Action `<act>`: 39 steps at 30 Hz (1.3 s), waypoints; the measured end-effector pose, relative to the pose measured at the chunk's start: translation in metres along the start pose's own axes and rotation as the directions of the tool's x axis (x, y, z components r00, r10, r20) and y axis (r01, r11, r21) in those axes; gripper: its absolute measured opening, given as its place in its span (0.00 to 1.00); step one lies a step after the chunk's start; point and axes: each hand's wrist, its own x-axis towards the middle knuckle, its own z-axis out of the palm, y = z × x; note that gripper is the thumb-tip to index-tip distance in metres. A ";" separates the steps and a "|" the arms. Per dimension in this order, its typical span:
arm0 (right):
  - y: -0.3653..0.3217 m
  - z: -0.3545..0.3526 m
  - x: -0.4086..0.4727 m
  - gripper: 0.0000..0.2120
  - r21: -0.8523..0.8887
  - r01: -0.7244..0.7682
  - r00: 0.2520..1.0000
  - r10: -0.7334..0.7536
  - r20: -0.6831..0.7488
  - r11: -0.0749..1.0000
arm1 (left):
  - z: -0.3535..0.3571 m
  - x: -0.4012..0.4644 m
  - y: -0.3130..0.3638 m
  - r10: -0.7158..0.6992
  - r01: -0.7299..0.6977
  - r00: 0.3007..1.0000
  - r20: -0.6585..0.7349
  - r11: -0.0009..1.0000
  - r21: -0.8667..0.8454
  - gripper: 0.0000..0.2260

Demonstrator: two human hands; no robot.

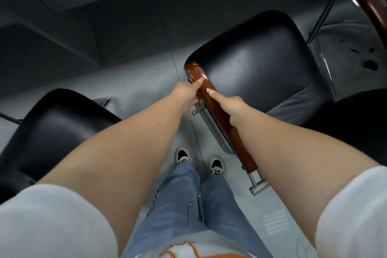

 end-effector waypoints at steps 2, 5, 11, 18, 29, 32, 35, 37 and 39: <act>-0.010 0.007 0.010 0.34 0.024 0.024 1.000 -0.023 -0.021 0.999 | 0.001 0.012 0.010 0.010 -0.011 1.000 -0.027 1.000 -0.020 0.18; -0.018 0.016 0.022 0.28 0.041 0.036 0.998 -0.034 -0.054 0.999 | -0.001 0.024 0.019 0.021 -0.024 0.999 -0.050 0.998 -0.059 0.19; -0.020 0.020 0.031 0.20 0.059 0.066 0.994 -0.060 -0.090 0.996 | -0.003 0.030 0.018 0.034 -0.037 0.999 -0.019 0.985 -0.168 0.16; -0.027 0.008 0.025 0.22 0.006 0.069 0.998 -0.069 0.007 0.998 | 0.000 0.037 0.009 0.084 -0.090 0.993 -0.084 0.993 -0.080 0.21; 0.026 -0.030 0.012 0.25 -0.147 0.044 0.974 -0.010 0.227 0.988 | 0.021 -0.003 -0.027 -0.052 0.056 0.998 0.020 0.952 -0.302 0.20; 0.036 -0.036 0.015 0.27 -0.218 -0.010 0.968 0.064 0.242 0.976 | 0.022 -0.005 -0.033 -0.032 0.043 0.999 0.036 0.938 -0.343 0.19; 0.035 -0.035 0.015 0.27 -0.189 -0.043 0.971 0.085 0.223 0.981 | 0.021 -0.003 -0.030 -0.002 0.010 1.000 0.027 0.949 -0.314 0.18; 0.031 -0.032 0.011 0.27 -0.128 -0.090 0.974 0.114 0.193 0.988 | 0.018 -0.002 -0.025 0.003 0.008 0.999 0.046 0.968 -0.249 0.18; 0.029 -0.030 0.006 0.27 -0.089 -0.139 0.973 0.153 0.172 0.986 | 0.014 -0.001 -0.024 -0.006 0.021 0.997 0.077 0.979 -0.204 0.17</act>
